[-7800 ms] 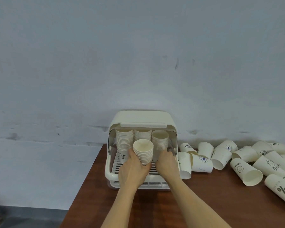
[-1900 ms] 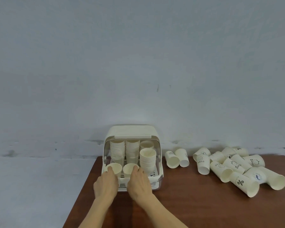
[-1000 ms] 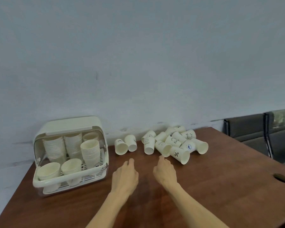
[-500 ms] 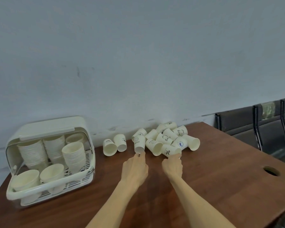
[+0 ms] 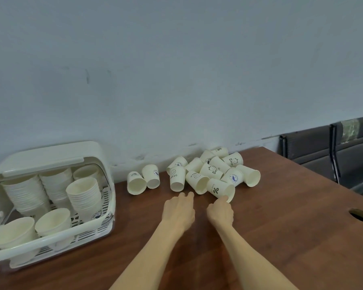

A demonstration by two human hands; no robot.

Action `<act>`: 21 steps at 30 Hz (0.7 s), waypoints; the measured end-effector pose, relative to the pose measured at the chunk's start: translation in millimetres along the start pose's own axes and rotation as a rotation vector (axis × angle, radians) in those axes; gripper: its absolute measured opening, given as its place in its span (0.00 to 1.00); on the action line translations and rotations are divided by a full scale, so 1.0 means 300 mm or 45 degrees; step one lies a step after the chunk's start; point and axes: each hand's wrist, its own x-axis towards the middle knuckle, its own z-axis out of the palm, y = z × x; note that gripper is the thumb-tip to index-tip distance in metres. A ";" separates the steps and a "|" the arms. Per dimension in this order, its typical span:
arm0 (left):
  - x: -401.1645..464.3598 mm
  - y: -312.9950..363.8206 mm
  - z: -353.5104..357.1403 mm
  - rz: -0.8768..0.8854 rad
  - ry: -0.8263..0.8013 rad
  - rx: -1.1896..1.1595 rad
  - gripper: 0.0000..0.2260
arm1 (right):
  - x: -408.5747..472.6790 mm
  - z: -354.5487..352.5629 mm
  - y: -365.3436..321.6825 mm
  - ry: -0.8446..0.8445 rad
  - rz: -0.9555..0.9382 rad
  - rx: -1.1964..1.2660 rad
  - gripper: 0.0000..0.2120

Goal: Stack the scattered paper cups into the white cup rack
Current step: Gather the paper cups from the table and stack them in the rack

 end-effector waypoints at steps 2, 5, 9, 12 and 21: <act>0.028 0.003 0.015 0.006 -0.024 0.033 0.13 | 0.010 0.015 0.001 0.031 -0.025 -0.046 0.13; 0.071 0.003 0.041 0.022 -0.044 0.081 0.14 | 0.019 0.036 0.006 0.104 -0.091 -0.138 0.12; 0.126 0.005 0.079 0.035 -0.054 0.122 0.17 | 0.022 0.052 0.019 0.178 -0.161 -0.200 0.11; 0.157 0.012 0.104 0.047 -0.071 0.152 0.20 | 0.023 0.064 0.029 0.231 -0.205 -0.246 0.13; 0.230 0.007 0.157 0.019 -0.113 0.176 0.29 | 0.025 0.104 0.042 0.330 -0.248 -0.304 0.14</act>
